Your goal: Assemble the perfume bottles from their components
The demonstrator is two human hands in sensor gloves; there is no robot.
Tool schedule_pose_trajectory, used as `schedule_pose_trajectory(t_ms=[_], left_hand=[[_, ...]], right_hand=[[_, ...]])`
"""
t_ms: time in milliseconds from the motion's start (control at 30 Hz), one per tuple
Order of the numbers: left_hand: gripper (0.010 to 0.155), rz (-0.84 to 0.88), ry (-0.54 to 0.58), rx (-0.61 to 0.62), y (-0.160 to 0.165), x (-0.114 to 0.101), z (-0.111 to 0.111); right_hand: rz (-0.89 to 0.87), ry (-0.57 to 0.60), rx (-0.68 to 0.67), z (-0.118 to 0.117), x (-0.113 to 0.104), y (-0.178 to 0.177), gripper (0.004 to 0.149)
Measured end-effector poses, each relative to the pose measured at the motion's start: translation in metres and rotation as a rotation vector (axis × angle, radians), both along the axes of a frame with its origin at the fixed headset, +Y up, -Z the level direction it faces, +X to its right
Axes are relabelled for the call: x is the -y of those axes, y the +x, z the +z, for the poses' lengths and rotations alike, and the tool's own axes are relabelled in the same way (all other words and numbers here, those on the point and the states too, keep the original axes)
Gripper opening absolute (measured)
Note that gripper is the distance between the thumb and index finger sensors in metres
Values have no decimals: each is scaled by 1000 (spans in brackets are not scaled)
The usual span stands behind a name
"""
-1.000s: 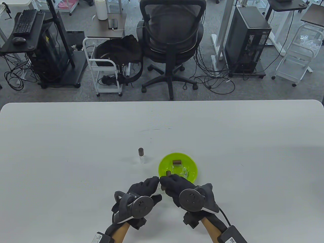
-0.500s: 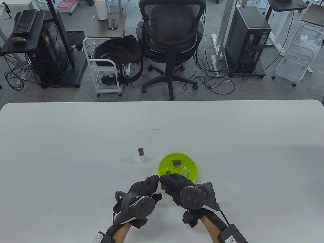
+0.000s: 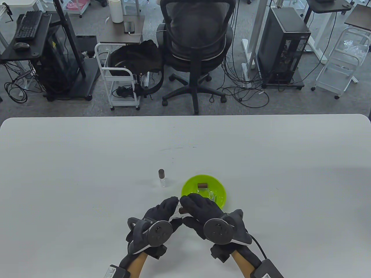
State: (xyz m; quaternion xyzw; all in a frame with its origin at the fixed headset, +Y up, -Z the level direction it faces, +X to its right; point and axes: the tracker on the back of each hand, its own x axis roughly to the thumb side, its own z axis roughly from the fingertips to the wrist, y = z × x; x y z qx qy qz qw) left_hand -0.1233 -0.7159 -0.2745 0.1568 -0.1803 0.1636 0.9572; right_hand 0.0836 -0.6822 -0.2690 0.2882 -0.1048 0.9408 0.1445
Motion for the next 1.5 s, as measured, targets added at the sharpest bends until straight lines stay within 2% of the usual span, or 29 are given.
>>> schedule_pose_trajectory(t_ms=[167,300,500,667,800,1000,1133,1267,1500], left_hand=[[73,44,-52,-38,-13,2,-7],[73,64,-98,-59,-17,5,-13],[70,60,-141,-126,-21,7,-24],[70,113,-175,-217,-40,-1,-37],[70,86,-200,-323,-61,-6,-52],[74,170,-412,-377,-86,7,-91],[72,185,-612,-417,-91,23,-116],[71,140,-625,-468,-90,33,-129],[72,137,-649,-480,-91,37,-139]], right_hand=[[183,63,189,-4,0,38,85],[279,-25,345,-13,23,85,92],[264,-143,438,-22,46,120,92],[276,-160,455,-25,52,124,91],[260,-167,450,-25,52,123,92],[259,-174,445,-27,54,121,92],[272,-185,436,-27,58,119,91],[290,-185,432,-27,59,118,91],[294,-188,430,-26,59,116,91]])
